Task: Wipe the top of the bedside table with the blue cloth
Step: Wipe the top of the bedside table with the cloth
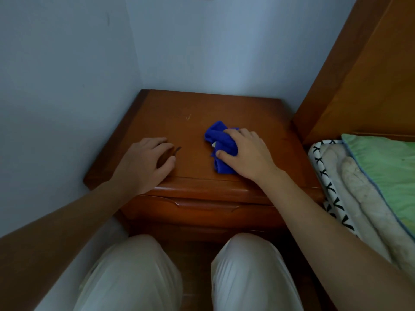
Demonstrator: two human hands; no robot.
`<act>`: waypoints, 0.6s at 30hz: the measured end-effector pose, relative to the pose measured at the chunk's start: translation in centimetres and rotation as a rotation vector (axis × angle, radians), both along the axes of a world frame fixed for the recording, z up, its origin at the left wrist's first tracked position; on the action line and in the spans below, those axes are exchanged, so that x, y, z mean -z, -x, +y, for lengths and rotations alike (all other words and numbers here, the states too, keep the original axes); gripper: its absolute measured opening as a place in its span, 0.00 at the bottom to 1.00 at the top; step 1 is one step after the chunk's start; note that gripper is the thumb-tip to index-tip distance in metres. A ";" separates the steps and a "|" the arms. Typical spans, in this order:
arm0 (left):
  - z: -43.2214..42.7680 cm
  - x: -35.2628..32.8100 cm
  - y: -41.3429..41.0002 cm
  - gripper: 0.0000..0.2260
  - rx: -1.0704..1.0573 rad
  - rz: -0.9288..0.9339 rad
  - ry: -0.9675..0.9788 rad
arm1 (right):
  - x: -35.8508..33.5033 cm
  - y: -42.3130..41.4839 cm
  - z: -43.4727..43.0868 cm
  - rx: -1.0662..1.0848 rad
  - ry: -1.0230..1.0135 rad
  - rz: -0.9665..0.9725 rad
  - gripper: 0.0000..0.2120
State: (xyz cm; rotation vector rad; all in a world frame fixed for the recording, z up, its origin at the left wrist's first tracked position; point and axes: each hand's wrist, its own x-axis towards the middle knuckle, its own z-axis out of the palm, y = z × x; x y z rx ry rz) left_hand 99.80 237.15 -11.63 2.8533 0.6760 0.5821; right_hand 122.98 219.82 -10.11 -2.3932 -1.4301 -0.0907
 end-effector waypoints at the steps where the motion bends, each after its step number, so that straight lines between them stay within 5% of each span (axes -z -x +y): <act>1: 0.0 0.0 0.0 0.24 0.001 0.001 -0.002 | 0.1 1.0 -1.1 -0.037 -0.012 0.003 0.31; 8: 0.3 0.0 -0.3 0.25 0.006 -0.006 -0.012 | 0.3 4.4 -4.8 -0.140 -0.030 0.011 0.28; 18: 0.0 -0.2 -0.1 0.22 0.006 -0.019 0.006 | -0.3 -2.2 5.8 0.046 0.000 0.015 0.30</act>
